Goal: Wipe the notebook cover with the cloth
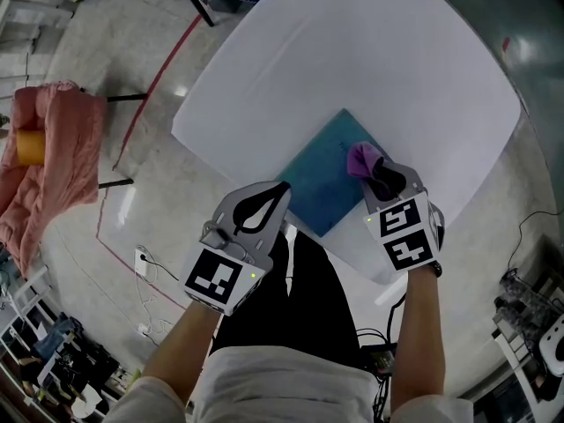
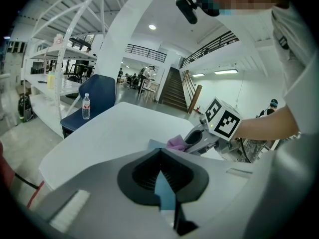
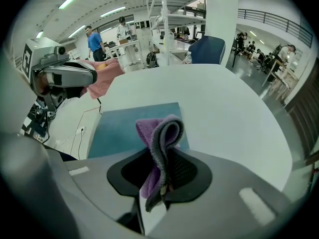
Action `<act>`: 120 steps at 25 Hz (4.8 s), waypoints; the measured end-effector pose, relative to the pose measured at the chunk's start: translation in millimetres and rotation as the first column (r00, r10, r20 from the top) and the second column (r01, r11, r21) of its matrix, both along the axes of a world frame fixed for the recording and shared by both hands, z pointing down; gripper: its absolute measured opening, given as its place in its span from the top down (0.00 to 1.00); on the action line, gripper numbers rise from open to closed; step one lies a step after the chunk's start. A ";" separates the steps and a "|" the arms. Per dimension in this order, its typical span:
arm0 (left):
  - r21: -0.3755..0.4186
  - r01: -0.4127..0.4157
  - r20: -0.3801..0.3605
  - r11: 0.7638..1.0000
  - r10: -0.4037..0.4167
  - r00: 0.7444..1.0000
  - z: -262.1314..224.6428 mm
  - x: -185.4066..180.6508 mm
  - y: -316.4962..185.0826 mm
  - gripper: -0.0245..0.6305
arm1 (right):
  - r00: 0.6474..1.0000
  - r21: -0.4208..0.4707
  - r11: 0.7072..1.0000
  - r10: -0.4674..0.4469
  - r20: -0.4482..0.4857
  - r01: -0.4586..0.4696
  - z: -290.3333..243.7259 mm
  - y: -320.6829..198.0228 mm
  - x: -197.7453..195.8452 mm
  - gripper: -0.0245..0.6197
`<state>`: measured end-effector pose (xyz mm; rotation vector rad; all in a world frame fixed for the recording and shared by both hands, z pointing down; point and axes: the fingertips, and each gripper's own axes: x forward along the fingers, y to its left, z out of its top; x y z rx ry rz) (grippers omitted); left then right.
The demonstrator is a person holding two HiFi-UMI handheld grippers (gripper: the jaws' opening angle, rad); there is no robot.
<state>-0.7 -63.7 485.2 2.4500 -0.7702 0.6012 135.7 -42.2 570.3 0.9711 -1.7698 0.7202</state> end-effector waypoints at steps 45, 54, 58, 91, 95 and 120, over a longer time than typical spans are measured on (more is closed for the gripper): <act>0.074 -0.054 -0.045 0.996 0.057 0.997 -7.4 -56.1 45.3 0.96 | 0.994 -0.113 0.989 -0.085 0.067 0.092 5.3 89.4 -128.3 0.79; 0.076 -0.060 -0.036 0.995 0.063 0.997 -4.8 -62.1 50.3 0.96 | 0.995 -0.098 0.992 -0.077 0.061 0.083 6.8 90.9 -129.1 0.79; 0.079 -0.060 -0.035 0.995 0.063 0.997 -5.9 -61.4 49.1 0.96 | 0.997 -0.053 0.997 -0.060 0.046 0.062 4.3 90.3 -128.8 0.79; 0.129 -0.118 -0.053 0.985 0.126 0.991 -26.1 -32.8 3.5 0.96 | 0.995 0.097 0.991 0.096 0.007 -0.097 -55.5 26.7 -51.6 0.79; 0.100 -0.111 -0.044 0.989 0.116 0.992 -21.8 -26.1 -2.0 0.96 | 0.996 0.108 0.990 0.092 0.002 -0.092 -54.8 9.4 -41.2 0.79; 0.068 -0.023 -0.014 0.997 0.024 1.000 4.0 -12.5 -20.9 0.96 | 0.998 0.090 0.995 -0.025 -0.055 0.030 -22.0 -57.9 -13.3 0.79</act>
